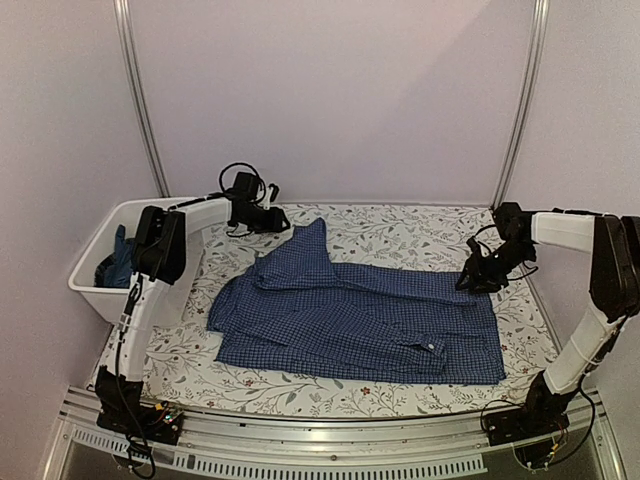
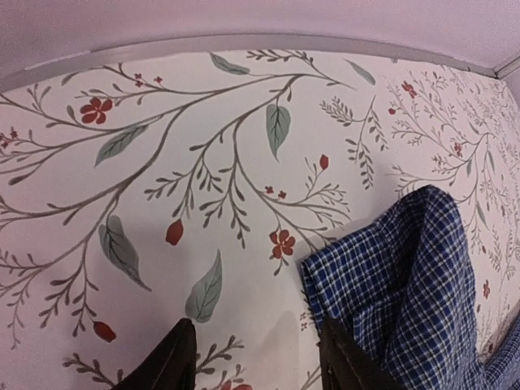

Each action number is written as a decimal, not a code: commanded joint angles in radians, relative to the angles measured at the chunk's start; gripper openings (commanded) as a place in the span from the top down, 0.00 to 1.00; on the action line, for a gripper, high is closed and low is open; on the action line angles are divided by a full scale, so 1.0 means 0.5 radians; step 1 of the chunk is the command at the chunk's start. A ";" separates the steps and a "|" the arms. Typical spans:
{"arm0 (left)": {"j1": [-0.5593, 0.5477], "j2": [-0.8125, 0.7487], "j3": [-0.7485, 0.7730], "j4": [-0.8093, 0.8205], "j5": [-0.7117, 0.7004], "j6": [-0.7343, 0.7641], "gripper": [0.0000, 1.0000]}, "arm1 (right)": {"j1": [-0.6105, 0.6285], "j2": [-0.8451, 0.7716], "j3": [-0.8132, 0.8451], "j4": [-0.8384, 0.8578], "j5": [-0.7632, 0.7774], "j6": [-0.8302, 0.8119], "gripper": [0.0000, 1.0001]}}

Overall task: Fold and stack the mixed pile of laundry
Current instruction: Pick up the rectangle-folded shirt from the center of the board.

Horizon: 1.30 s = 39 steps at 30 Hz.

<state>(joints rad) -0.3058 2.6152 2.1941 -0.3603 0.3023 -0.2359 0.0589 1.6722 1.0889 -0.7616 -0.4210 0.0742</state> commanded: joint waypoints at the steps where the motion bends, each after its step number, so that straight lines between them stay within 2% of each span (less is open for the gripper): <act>1: -0.100 0.073 0.084 -0.095 -0.034 0.112 0.47 | 0.003 -0.056 0.046 0.005 0.001 0.031 0.57; 9: -0.229 0.115 0.071 -0.261 -0.307 0.293 0.46 | -0.007 0.002 0.092 0.002 0.013 0.024 0.56; 15: -0.331 0.119 0.013 -0.320 -0.549 0.465 0.51 | -0.024 0.035 0.109 0.005 0.010 0.013 0.56; 17: -0.358 0.141 0.008 -0.337 -0.628 0.511 0.59 | -0.028 0.048 0.115 0.002 0.013 0.003 0.56; 21: -0.348 0.160 0.054 -0.383 -0.760 0.507 0.96 | -0.037 0.054 0.117 -0.005 0.020 -0.015 0.56; 22: -0.331 0.147 0.073 -0.381 -0.769 0.488 1.00 | -0.038 0.055 0.116 -0.005 0.017 -0.020 0.56; 31: -0.108 -0.212 0.270 -0.200 -0.667 0.418 1.00 | -0.037 0.037 0.118 0.028 -0.020 -0.017 0.57; 39: -0.145 -0.539 0.123 -0.229 -0.684 0.682 1.00 | -0.038 0.040 0.130 0.094 -0.118 0.006 0.57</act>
<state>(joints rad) -0.3336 2.4767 2.2845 -0.4870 -0.0437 0.0177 0.0448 1.6917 1.1233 -0.7486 -0.4362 0.0711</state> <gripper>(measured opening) 0.005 0.432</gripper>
